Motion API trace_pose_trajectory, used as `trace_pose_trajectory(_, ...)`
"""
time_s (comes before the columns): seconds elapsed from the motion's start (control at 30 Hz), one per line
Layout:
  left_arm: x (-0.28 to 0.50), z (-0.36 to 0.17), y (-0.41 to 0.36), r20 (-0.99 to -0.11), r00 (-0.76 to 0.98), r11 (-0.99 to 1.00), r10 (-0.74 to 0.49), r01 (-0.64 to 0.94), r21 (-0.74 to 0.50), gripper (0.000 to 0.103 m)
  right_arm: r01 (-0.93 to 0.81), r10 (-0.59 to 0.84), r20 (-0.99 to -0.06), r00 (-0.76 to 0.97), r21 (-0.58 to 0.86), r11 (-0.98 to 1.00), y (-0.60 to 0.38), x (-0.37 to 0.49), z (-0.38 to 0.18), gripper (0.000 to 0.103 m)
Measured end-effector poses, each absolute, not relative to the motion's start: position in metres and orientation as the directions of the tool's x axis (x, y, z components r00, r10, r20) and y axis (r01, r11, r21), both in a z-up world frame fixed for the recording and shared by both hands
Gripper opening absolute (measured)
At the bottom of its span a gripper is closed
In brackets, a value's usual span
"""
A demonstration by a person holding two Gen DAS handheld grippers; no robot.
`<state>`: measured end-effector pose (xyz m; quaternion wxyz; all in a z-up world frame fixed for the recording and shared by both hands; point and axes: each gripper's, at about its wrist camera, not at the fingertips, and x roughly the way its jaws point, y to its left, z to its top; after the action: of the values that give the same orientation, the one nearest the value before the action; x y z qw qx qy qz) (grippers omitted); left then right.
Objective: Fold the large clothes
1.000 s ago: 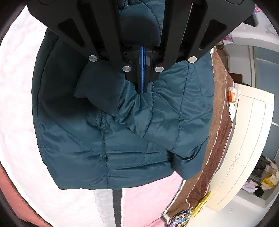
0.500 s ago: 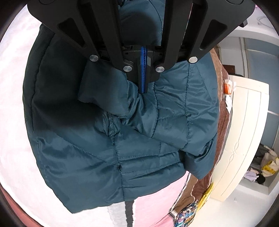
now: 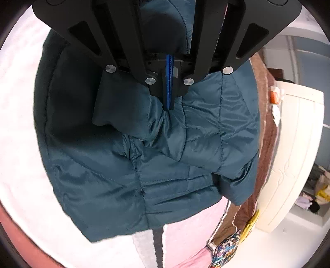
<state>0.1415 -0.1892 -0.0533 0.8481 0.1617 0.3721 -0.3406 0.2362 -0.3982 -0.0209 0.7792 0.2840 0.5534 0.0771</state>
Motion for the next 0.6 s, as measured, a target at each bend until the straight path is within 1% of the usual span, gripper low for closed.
trace_pose_trajectory(0.17, 0.144, -0.026, -0.174, -0.72, 0.443, 0.713, -0.534, 0.693, -0.102, 0.059, 0.188, 0.379, -0.835, 0.399, 0.479, 0.858, -0.388, 0.231, -0.002, 0.0)
trace_pose_trajectory(0.33, 0.141, 0.0, -0.151, -0.675, 0.499, 0.736, -0.543, 0.67, -0.097, 0.059, 0.188, 0.367, -0.829, 0.422, 0.476, 0.859, -0.386, 0.227, 0.008, 0.0)
trace_pose_trajectory(0.4, 0.146, 0.002, -0.142, -0.668, 0.514, 0.754, -0.538, 0.648, -0.108, 0.059, 0.183, 0.37, -0.821, 0.435, 0.483, 0.856, -0.385, 0.224, 0.012, 0.003)
trace_pose_trajectory(0.5, 0.153, -0.003, -0.134, -0.674, 0.529, 0.778, -0.516, 0.619, -0.11, 0.058, 0.178, 0.359, -0.815, 0.455, 0.478, 0.86, -0.381, 0.219, 0.026, 0.006)
trace_pose_trajectory(0.6, 0.16, -0.008, -0.131, -0.685, 0.519, 0.789, -0.511, 0.6, -0.134, 0.059, 0.137, 0.362, -0.793, 0.489, 0.48, 0.867, -0.376, 0.2, 0.048, 0.006)
